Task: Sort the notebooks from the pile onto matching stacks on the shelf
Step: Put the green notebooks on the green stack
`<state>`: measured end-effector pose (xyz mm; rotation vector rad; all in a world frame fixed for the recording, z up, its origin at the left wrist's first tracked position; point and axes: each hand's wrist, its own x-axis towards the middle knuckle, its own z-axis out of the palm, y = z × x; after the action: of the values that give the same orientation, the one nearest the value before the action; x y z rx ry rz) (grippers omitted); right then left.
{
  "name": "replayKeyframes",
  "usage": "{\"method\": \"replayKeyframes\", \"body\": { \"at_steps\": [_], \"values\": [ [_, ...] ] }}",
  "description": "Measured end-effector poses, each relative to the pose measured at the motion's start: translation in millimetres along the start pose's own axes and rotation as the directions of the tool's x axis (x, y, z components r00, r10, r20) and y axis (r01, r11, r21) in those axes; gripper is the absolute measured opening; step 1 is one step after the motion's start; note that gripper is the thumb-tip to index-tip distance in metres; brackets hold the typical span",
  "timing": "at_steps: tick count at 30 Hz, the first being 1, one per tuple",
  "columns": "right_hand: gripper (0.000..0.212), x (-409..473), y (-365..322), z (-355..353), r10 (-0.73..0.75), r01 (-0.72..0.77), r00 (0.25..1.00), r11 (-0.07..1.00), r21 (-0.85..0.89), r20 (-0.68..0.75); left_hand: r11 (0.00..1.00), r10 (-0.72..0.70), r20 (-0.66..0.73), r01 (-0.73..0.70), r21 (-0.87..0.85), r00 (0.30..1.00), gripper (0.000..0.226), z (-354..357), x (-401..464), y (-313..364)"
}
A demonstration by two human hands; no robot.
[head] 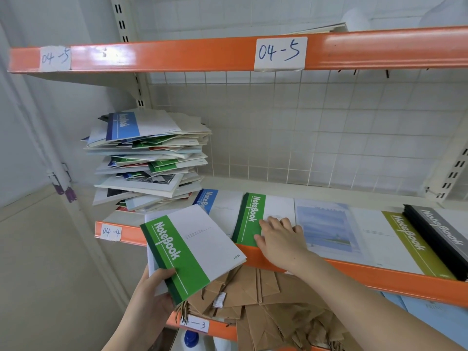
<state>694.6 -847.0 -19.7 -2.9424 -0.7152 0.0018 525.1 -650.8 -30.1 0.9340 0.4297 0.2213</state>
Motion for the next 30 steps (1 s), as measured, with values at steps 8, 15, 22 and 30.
{"method": "replayKeyframes", "body": {
  "at_steps": [8, 15, 22, 30],
  "values": [
    [0.053, -2, 2, 3, -0.008, 0.010, 0.999, 0.999, 0.031, -0.053, 1.000, -0.007, 0.055, 0.007, 0.015, 0.998, 0.038, 13, -1, -8],
    [0.039, -6, 8, -5, 0.035, 0.032, 0.989, 0.893, 0.449, -0.140, 0.999, -0.010, 0.138, 0.005, 0.039, 0.990, 0.048, 30, -2, -11],
    [0.027, -20, 11, -27, -0.012, -0.094, 0.992, 0.577, 0.812, 0.123, 0.997, -0.027, 0.163, 0.014, 0.077, 0.986, 0.046, 50, 2, -24],
    [0.022, -4, 35, -25, 0.433, -0.135, 0.901, 0.310, 0.941, -0.013, 1.000, 0.003, 0.058, -0.004, 0.008, 0.998, 0.051, 42, 3, -19]
  ]
}}
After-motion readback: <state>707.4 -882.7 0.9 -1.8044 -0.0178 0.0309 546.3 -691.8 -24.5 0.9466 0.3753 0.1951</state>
